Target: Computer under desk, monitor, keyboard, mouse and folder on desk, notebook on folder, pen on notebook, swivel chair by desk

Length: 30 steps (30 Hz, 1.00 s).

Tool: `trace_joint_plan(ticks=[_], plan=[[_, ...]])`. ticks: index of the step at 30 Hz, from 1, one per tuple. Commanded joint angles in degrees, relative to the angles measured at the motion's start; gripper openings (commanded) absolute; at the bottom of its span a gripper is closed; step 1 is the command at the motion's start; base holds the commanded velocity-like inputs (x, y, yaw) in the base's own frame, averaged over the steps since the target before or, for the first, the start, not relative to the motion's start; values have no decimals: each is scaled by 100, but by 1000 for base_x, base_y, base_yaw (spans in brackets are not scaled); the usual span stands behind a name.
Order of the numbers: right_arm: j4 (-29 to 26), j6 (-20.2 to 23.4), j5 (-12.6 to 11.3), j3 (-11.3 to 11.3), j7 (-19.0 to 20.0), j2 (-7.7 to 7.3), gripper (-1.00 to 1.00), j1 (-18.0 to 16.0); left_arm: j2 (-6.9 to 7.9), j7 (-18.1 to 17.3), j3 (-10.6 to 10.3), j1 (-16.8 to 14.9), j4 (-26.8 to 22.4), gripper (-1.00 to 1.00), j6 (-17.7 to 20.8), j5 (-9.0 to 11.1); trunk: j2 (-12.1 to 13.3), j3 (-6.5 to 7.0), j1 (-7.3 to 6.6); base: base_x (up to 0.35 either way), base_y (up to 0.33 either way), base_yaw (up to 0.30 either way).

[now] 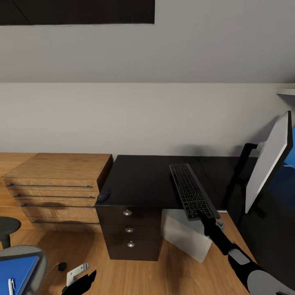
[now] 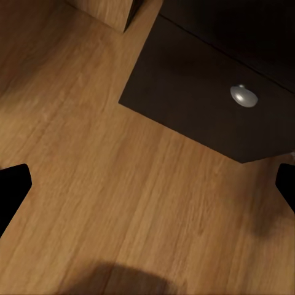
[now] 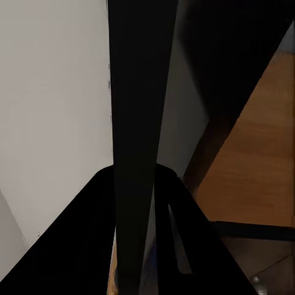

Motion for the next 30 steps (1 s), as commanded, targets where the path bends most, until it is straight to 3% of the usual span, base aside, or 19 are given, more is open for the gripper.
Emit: trace_joint_plan(ticks=[1, 6, 18, 26, 30], plan=[[21, 56, -68, 4, 26, 0, -100, -5, 5, -13, -32, -5, 7, 100, -24, 60, -3, -5, 0, 0, 0, 0], [49, -111, -75, -3, 21, 1, -100, -6, -10, -6, -38, -5, 1, 100, -18, 51, -3, -5, 0, 0, 0, 0], [60, -291, -88, -8, -7, 6, -100, -2, -82, 22, -22, -5, 0, 100, -11, 65, -444, -203, 241, 0, 0, 0], [52, -1132, -115, -44, -100, 143, -100, -6, -83, 19, -8, -2, 0, 100, -15, 67, -444, -203, 241, 0, 0, 0], [48, -1272, -119, -48, -149, 164, -100, -6, -83, 14, -13, -5, -1, 100, -15, 68, -444, -203, 241, 0, 0, 0]])
